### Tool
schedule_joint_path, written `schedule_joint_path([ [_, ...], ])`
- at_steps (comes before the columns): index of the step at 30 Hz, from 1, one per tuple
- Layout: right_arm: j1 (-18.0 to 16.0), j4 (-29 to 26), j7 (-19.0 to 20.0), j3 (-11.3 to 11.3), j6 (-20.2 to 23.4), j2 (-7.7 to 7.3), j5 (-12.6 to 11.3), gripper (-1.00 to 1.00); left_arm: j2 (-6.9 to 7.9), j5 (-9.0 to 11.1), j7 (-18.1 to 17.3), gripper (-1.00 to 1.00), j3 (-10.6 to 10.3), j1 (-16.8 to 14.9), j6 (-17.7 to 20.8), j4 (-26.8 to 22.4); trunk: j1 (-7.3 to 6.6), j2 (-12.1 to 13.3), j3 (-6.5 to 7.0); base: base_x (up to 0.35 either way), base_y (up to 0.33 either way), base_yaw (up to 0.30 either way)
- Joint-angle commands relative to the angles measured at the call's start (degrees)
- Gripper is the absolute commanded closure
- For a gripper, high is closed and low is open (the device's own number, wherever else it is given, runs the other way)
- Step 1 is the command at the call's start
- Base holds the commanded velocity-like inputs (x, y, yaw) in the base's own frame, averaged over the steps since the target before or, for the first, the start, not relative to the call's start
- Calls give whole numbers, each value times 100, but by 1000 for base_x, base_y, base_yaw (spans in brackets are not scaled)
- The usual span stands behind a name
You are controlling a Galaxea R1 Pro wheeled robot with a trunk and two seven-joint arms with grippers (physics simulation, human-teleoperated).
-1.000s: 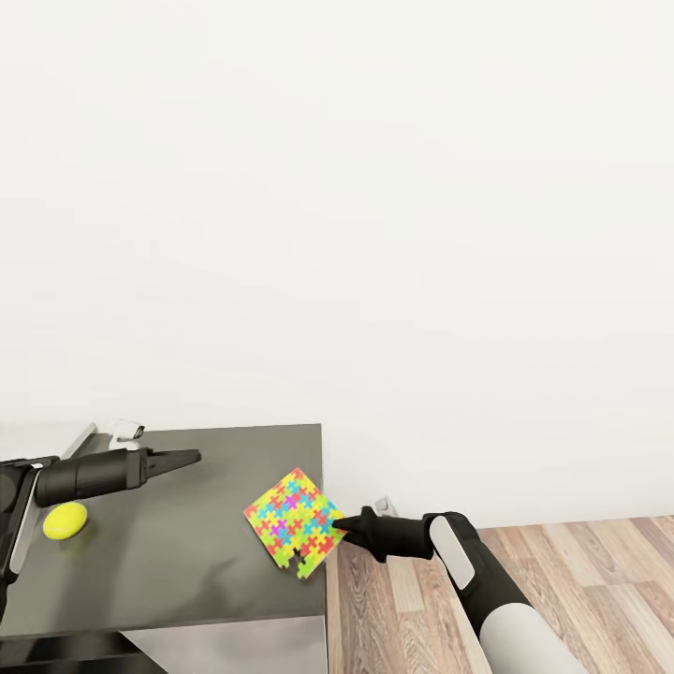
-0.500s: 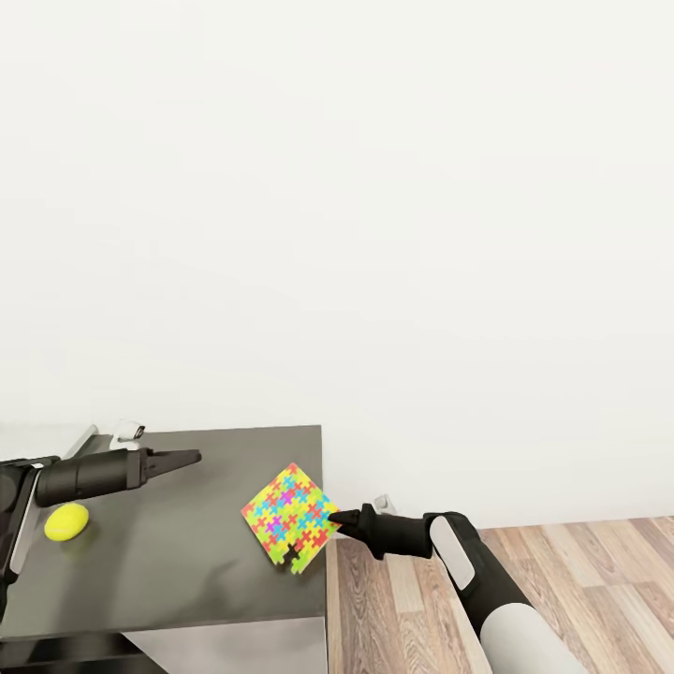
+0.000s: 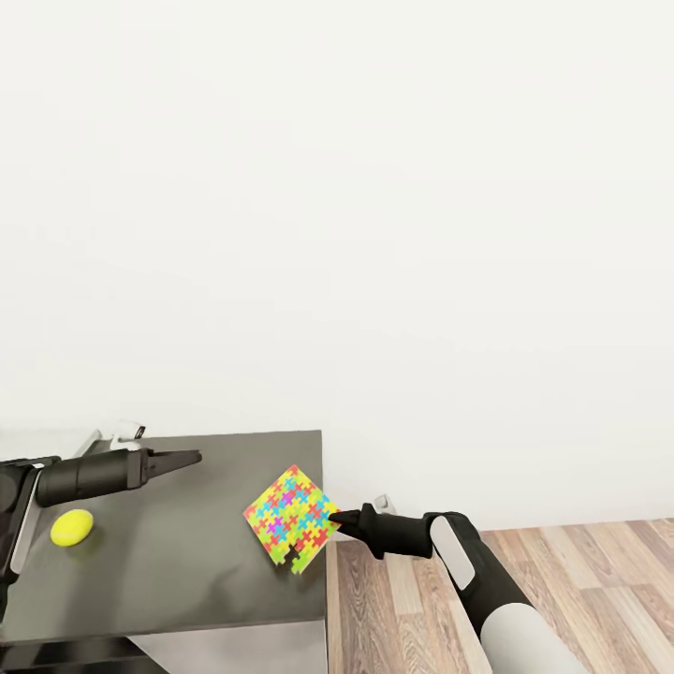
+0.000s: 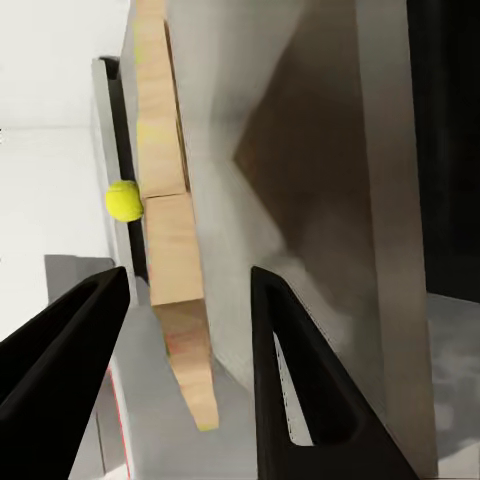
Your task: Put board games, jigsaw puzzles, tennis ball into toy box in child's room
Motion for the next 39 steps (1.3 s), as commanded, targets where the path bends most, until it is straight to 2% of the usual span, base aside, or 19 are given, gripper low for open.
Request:
schedule_joint_path([
  [1,-3,-1,25,-19,23,3,25,100,1,-26,-32,-100,4,-4,58,-2,-23,38,13,0,0,0],
  [22,3,-8,35,-106,3,-70,-58,100,1,-26,-32,-100,19,-4,54,-1,-484,880,390,0,0,0],
  [26,5,-9,43,-141,10,-156,-63,100,1,-26,-32,-100,20,-4,54,-1,-572,1041,461,0,0,0],
  [30,7,-10,303,-154,4,-198,-60,100,1,-26,-32,-100,20,-4,54,-1,-659,1201,533,0,0,0],
  [32,14,-10,617,-156,-8,-222,-54,100,2,-26,-32,-100,21,-4,54,-1,-703,1281,569,0,0,0],
  [35,20,-12,849,-157,-16,-246,-51,100,2,-26,-32,-100,26,-4,54,-1,-769,1402,623,0,0,0],
  [39,45,-37,966,-162,-19,-482,-56,100,8,-26,-32,-100,28,-4,54,-1,-857,1562,695,0,0,0],
])
